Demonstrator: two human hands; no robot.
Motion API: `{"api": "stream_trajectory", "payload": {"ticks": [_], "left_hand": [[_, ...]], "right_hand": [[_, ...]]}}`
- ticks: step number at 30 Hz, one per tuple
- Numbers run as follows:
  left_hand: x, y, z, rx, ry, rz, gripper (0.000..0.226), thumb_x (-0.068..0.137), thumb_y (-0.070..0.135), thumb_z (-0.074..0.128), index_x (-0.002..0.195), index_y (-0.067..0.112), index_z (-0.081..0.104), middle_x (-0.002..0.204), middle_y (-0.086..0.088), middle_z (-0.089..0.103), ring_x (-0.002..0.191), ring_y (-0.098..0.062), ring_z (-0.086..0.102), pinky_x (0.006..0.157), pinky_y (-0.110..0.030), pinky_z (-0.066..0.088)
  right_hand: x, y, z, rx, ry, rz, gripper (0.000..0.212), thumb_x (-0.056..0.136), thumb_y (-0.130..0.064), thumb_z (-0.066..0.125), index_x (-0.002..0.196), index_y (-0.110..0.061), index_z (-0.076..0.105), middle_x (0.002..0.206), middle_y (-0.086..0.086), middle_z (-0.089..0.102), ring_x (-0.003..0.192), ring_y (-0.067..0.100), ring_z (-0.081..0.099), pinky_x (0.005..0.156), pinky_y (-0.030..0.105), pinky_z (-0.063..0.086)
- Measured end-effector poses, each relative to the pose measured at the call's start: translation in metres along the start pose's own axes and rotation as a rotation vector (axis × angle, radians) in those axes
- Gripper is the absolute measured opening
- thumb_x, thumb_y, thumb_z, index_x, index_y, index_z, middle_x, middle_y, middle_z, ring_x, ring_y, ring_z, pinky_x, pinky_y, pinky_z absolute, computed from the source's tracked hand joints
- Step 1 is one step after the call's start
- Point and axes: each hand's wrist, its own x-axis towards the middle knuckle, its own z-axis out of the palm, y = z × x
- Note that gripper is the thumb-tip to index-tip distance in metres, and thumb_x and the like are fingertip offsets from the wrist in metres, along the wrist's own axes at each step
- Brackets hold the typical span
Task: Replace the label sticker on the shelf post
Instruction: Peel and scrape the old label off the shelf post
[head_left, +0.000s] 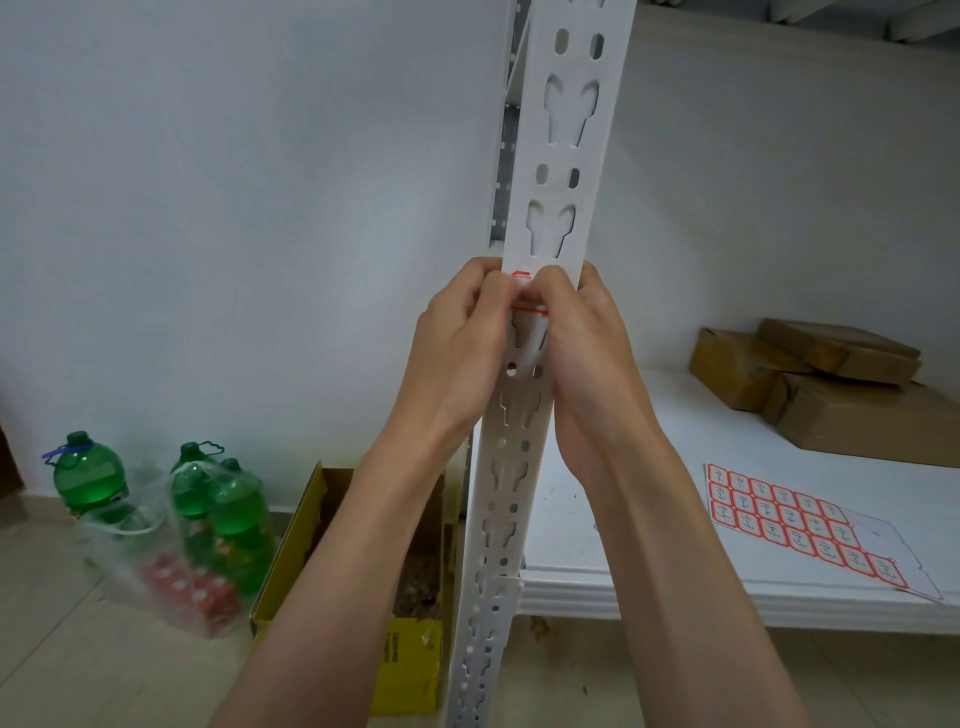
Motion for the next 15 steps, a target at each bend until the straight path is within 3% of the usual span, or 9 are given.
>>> {"api": "stream_trajectory", "payload": {"ticks": [2,4,9,15], "left_hand": [[0.001,0.003,-0.002,0.073,0.014,0.061,0.021,0.099,0.028,0.049,0.088,0.025,0.066,0.078,0.016,0.069,0.073,0.002,0.063,0.066,-0.014,0.047],[0.001,0.006,-0.002,0.173,0.041,0.103,0.020,0.097,0.028,0.053,0.079,0.027,0.062,0.064,0.019,0.062,0.062,0.005,0.055,0.054,-0.006,0.039],[0.002,0.008,0.002,0.377,0.091,0.140,0.031,0.095,0.035,0.048,0.067,0.024,0.041,0.060,0.009,0.044,0.054,0.003,0.045,0.050,-0.007,0.035],[0.001,0.011,0.006,0.381,0.063,0.112,0.029,0.097,0.033,0.042,0.071,0.026,0.035,0.066,0.009,0.044,0.057,-0.007,0.045,0.050,-0.019,0.031]], "right_hand": [[0.000,0.000,-0.004,0.044,-0.036,0.055,0.035,0.092,-0.027,0.048,0.114,-0.002,0.059,0.089,0.007,0.067,0.080,0.018,0.064,0.066,0.035,0.052],[0.001,0.000,-0.008,0.100,-0.089,0.101,0.037,0.087,-0.034,0.043,0.101,-0.006,0.063,0.088,0.010,0.063,0.081,0.024,0.057,0.074,0.041,0.045],[-0.002,0.000,-0.012,0.158,-0.157,0.095,0.033,0.094,-0.033,0.035,0.099,-0.014,0.061,0.088,0.012,0.059,0.081,0.024,0.055,0.073,0.038,0.044],[0.002,0.007,-0.013,0.101,-0.147,0.084,0.034,0.086,-0.039,0.040,0.095,-0.017,0.064,0.091,0.011,0.060,0.083,0.024,0.058,0.075,0.040,0.046]]}}
